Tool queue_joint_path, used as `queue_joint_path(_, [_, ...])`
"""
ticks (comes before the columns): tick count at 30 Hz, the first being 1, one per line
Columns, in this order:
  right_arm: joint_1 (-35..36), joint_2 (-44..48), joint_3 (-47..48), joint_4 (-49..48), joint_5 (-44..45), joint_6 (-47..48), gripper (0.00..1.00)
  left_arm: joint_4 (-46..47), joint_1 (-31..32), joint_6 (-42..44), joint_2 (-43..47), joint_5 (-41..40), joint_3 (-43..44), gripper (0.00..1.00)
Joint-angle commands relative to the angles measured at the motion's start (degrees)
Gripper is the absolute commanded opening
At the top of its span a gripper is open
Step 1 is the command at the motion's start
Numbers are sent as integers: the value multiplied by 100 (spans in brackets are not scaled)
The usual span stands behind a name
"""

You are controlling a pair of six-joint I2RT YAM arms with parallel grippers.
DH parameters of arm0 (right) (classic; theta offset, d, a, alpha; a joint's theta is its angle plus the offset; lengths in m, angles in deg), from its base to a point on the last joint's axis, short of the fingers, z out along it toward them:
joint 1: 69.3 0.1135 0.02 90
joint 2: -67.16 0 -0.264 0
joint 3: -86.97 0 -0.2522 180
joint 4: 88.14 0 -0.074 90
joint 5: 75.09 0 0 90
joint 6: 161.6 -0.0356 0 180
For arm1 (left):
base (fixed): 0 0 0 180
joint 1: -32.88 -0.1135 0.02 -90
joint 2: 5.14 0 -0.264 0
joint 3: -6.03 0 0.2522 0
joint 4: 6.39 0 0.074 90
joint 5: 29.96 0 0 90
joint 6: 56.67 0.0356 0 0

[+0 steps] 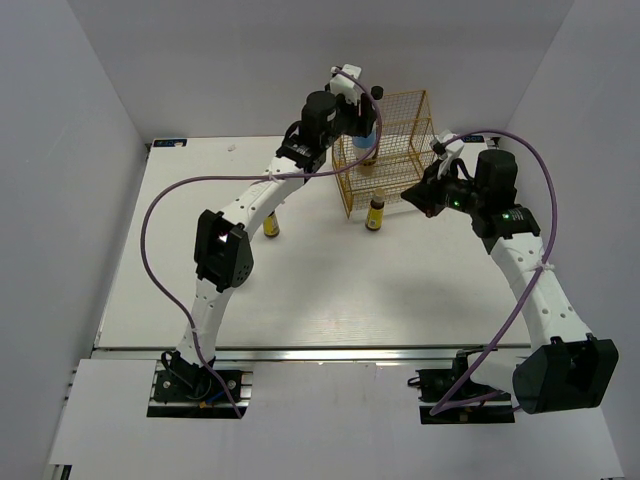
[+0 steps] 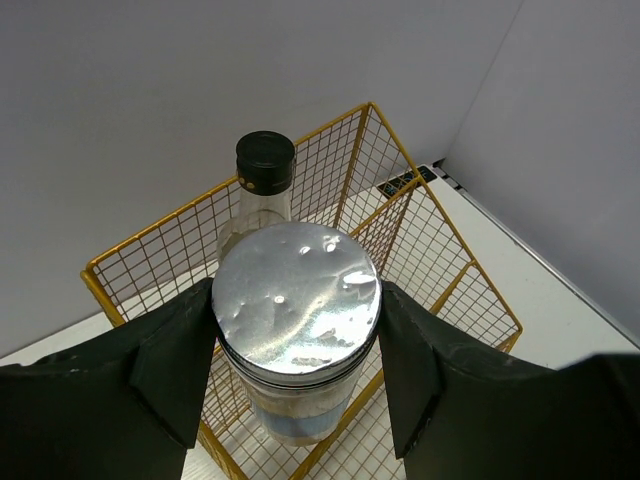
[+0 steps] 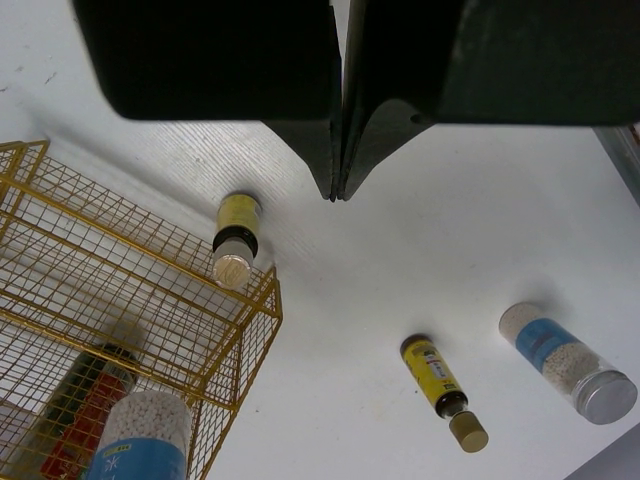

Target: Organize the condiment bottles

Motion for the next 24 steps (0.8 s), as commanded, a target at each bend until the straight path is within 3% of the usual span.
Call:
queue_joint_path(1, [-41,165,-59,-233,23,-85,0,434,32,184,282,-103,234,0])
queue_joint_path(13, [-41,156,-156,-285,-29,-120,0,750,182,1037,369,-323,-697,0])
queue_joint_path(20, [-67,182,-182,-285,6,-111,0,767,199,985,448,-297,-1119,0])
queue_joint_path(22, [-67,174,-200,-294,-12,-111,0,768,199,967,466,-279,-1233,6])
queue_joint_path(24, [-67,173,-209,-303,-12,-129,0,750,199,941,484,-262,-1286,19])
